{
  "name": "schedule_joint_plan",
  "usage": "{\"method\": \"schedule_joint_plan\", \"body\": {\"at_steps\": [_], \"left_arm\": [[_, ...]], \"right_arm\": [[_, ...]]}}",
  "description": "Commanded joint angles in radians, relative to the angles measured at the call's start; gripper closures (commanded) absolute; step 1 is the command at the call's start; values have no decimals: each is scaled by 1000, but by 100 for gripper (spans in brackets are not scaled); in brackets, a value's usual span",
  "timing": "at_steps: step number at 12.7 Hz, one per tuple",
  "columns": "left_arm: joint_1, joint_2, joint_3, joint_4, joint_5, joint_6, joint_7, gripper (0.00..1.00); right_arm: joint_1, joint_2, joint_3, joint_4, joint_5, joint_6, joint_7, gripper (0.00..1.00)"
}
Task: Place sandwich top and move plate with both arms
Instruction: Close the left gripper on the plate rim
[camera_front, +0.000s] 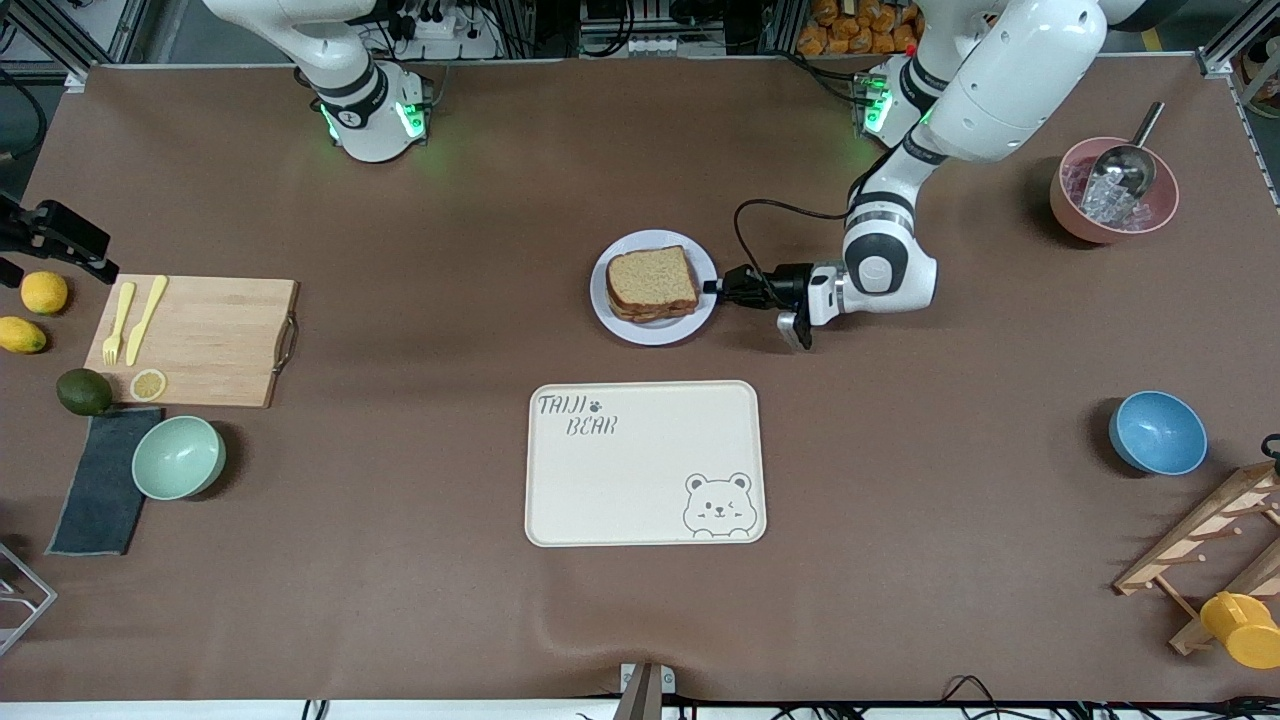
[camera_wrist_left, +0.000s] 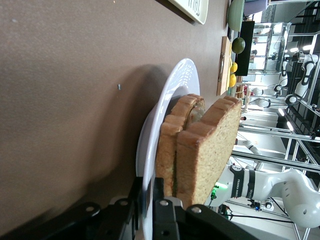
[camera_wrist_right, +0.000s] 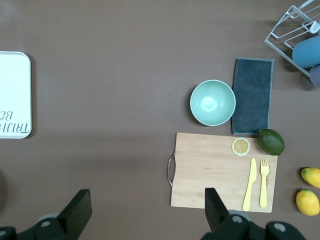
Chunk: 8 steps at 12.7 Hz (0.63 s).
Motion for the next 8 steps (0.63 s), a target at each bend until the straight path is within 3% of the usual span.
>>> {"method": "schedule_joint_plan", "body": {"at_steps": [1,8], "left_arm": [[1,24,-6,19,-28,3,38,100],[35,29,-6,19,-28,-67,134,100]], "right_arm": [[-5,11,7,21,-3,-8,9,0],[-7,21,7,21,-3,-10,9,0]]}}
